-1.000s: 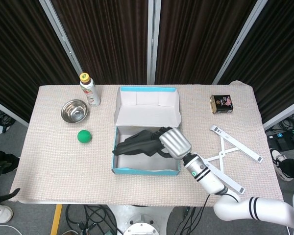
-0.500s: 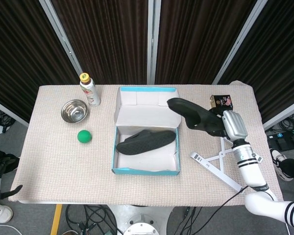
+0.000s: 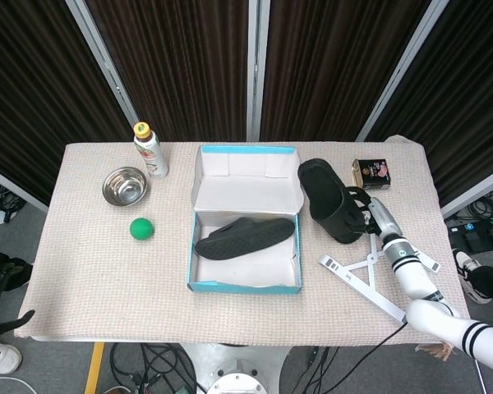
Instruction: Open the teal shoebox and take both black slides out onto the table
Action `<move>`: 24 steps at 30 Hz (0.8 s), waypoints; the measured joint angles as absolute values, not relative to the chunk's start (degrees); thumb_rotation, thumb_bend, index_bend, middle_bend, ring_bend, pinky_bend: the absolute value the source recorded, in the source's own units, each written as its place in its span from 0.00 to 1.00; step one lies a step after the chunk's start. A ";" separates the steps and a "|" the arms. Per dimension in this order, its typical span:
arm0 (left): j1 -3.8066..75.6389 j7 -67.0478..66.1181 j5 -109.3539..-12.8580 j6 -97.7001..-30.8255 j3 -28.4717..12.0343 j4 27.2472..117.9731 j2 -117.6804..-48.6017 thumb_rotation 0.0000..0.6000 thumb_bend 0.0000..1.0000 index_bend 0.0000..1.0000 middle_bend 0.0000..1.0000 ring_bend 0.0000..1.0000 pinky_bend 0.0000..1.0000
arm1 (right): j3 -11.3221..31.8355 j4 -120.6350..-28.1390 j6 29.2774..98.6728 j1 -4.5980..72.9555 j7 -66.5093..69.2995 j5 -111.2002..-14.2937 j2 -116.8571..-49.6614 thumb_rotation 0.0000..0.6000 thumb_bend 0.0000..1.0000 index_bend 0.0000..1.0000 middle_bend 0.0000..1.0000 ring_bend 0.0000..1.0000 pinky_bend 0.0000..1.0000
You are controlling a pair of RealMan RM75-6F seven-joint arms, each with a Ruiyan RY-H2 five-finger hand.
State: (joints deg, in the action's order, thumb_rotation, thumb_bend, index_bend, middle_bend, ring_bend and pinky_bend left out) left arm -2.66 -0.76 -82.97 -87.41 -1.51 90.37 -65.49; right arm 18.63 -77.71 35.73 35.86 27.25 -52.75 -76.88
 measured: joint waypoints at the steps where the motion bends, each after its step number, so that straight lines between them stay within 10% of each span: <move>1: -2.39 -1.02 -83.14 -87.29 -1.60 90.41 -65.22 1.00 0.00 0.25 0.19 0.05 0.12 | 18.98 -77.52 35.54 35.71 28.40 -53.07 -76.98 1.00 0.31 0.00 0.00 0.00 0.00; 14: 7.89 1.91 -88.28 -80.96 -5.77 94.75 -58.86 1.00 0.00 0.25 0.19 0.05 0.16 | 21.19 -87.75 49.01 29.12 32.01 -64.26 -70.03 1.00 0.21 0.00 0.00 0.00 0.00; 24: 26.04 5.75 -85.42 -62.13 -13.02 100.11 -58.63 1.00 0.00 0.27 0.26 0.17 0.26 | 21.60 -98.99 58.29 23.24 34.05 -71.29 -59.64 1.00 0.21 0.00 0.00 0.00 0.00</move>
